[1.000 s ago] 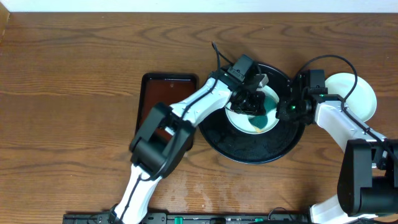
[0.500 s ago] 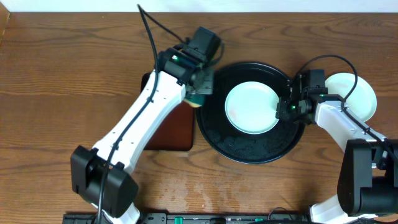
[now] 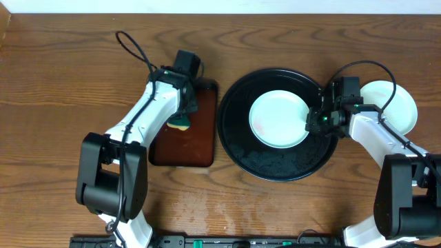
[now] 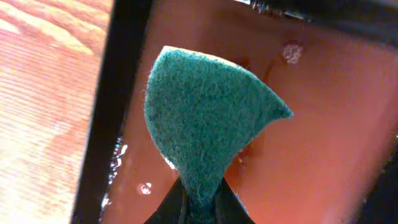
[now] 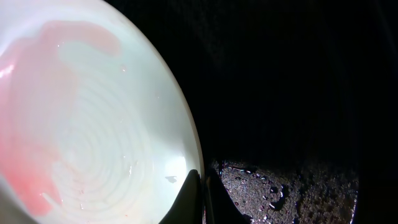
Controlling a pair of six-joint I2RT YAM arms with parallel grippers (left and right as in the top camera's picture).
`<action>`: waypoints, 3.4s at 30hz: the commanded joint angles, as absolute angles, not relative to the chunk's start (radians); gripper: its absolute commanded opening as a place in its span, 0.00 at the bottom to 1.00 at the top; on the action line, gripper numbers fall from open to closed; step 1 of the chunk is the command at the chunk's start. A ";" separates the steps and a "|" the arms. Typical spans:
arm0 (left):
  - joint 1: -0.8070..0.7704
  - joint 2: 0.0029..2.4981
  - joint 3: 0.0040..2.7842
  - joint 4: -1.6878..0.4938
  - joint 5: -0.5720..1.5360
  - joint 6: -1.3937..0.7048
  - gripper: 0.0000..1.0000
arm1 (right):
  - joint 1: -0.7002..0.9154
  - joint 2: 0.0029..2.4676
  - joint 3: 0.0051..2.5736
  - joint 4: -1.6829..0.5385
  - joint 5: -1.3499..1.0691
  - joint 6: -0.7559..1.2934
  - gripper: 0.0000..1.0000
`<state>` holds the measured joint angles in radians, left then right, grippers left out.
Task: Clean dirty plates on tray and stack at the side
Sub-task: 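Return the sponge with left gripper to the small tray, then lift the second mint plate by its rim with right gripper, then carry mint plate right and stack it on the plate pile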
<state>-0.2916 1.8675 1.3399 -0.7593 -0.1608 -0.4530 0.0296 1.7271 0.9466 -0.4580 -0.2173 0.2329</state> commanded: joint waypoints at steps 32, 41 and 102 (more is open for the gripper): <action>-0.290 1.872 1.261 -0.675 -0.093 -0.443 0.08 | 0.041 1.708 0.937 -0.456 -0.233 0.156 0.04; -0.290 1.872 1.261 -0.672 -0.093 -0.443 0.08 | 0.041 1.708 0.891 -0.410 -0.233 0.161 0.08; -0.291 1.745 1.260 -0.686 -0.094 -0.333 0.07 | 0.950 1.517 1.292 -0.326 1.362 -0.424 0.01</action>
<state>-0.2916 1.7523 1.2648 -0.6838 -0.0875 -0.3397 0.9436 1.5303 1.2732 -0.3275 1.2957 -0.3759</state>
